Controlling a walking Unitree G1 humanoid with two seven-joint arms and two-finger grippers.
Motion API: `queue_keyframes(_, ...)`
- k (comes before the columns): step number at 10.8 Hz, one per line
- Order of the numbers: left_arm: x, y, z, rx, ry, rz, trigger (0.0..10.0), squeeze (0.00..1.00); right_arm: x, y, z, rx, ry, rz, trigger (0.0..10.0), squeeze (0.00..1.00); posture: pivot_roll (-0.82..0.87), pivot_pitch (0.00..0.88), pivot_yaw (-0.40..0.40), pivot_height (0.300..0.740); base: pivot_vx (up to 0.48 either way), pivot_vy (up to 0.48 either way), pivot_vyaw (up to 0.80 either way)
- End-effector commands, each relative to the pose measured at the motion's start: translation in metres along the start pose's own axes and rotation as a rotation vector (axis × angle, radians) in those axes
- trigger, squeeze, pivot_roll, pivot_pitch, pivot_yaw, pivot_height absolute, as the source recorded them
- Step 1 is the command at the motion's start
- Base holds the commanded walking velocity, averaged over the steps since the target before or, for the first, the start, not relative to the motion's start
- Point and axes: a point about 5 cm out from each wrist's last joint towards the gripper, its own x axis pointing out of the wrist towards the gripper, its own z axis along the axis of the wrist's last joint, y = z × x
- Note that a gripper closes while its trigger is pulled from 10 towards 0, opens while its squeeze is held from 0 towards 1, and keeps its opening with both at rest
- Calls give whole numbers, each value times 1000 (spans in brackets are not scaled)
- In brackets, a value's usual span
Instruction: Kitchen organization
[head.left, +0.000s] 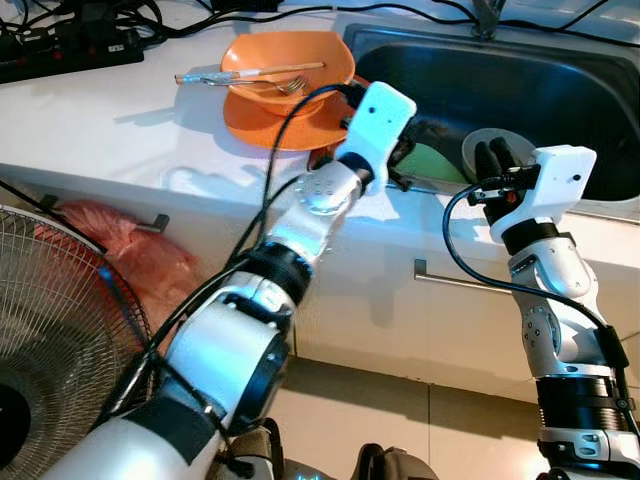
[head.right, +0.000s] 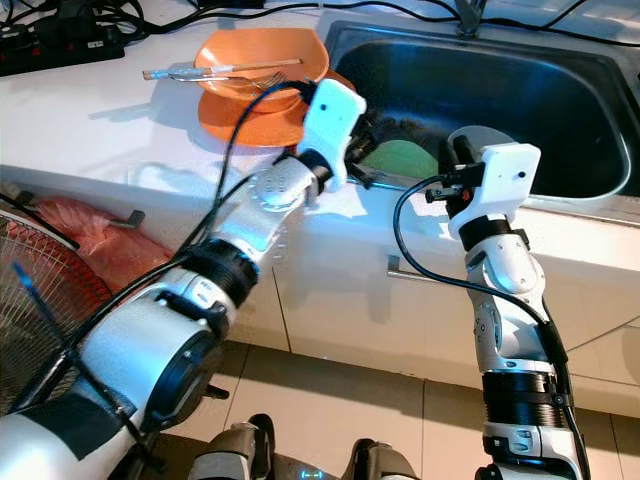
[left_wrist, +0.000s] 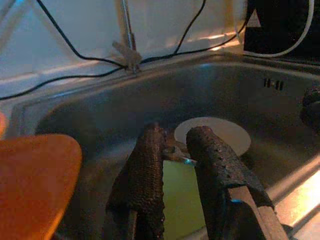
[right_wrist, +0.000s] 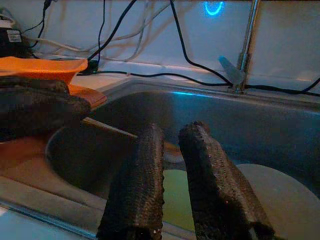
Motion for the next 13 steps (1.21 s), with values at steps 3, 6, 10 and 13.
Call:
queue_keyframes(3,8,-5,5,-4,38,27,10000,1000,-2,0,0,1,-6,-11,10000,0,-67,188,37,740,0,0,0)
queue_keyframes(6,9,-4,9,-3,28,55,10000,1000,-3,1,0,3,-6,-10,10000,0,-66,187,38,740,0,0,0)
queue_keyframes(10,3,10,16,78,-69,139,10000,0,-1,3,-1,16,-10,-2,10000,0,-49,177,36,740,0,0,0)
queue_keyframes(13,-18,39,33,81,-314,326,10000,0,0,4,-4,24,-3,1,10000,0,-26,171,23,740,0,0,0)
